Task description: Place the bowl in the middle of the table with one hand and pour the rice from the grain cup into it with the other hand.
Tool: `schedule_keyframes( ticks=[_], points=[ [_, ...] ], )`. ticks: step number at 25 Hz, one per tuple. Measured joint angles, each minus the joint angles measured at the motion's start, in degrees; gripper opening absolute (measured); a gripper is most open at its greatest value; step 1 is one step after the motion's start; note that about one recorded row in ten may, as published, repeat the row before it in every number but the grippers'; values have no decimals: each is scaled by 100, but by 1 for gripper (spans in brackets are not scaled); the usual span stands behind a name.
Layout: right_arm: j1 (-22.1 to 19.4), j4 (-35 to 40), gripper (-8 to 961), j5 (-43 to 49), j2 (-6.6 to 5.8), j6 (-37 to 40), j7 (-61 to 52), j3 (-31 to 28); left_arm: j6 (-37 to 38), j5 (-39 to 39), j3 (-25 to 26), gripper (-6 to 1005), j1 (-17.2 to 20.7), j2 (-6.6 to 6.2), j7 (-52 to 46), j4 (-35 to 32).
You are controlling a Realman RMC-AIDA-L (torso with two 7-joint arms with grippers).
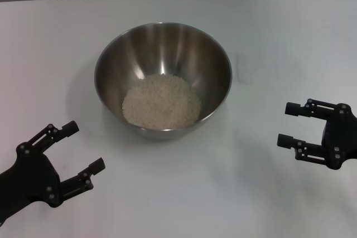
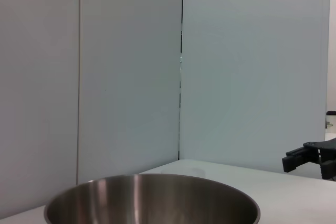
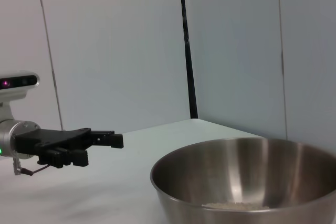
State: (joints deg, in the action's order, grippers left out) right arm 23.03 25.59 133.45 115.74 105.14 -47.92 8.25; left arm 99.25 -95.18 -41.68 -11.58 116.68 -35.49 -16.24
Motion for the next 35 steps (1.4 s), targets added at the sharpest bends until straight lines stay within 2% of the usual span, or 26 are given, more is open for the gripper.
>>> schedule_keyframes(
  ticks=[14, 35],
  points=[
    [25, 16, 681, -13, 20, -27, 8, 1, 24, 0, -3, 870, -2, -46, -46, -2],
    [57, -15, 680, -13, 37, -107, 11, 1, -12, -94, -16, 869, -95, -28, -72, -2]
  ],
)
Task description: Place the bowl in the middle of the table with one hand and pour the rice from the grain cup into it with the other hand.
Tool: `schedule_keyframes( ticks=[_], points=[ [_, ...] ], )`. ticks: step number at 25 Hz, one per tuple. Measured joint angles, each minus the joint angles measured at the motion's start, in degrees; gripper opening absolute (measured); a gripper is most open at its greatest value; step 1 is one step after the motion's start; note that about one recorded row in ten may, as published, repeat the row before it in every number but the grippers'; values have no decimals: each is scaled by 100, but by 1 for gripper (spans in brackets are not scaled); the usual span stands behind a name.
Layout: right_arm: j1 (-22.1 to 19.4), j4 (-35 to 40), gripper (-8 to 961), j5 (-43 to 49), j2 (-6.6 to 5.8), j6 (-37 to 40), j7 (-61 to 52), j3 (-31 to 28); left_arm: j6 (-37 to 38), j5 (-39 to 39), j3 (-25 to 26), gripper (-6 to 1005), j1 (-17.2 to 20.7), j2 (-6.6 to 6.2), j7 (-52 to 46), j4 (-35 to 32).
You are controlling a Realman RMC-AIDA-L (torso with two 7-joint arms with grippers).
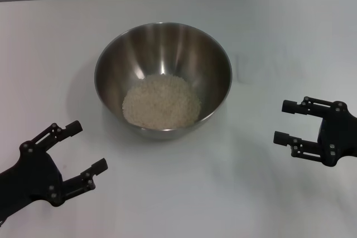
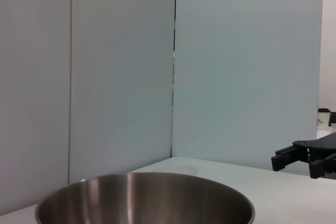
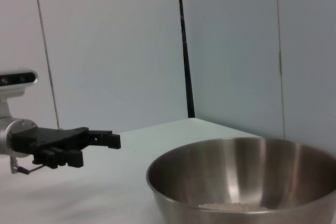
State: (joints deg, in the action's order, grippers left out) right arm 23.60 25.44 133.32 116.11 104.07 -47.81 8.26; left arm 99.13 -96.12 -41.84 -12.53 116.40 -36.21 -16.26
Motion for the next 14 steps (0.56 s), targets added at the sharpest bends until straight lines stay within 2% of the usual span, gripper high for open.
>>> schedule_keyframes(
  ticks=[14],
  points=[
    [3, -4, 680, 0, 6, -2, 0, 0, -10, -35, 0, 870, -29, 6, 0, 0]
  ],
)
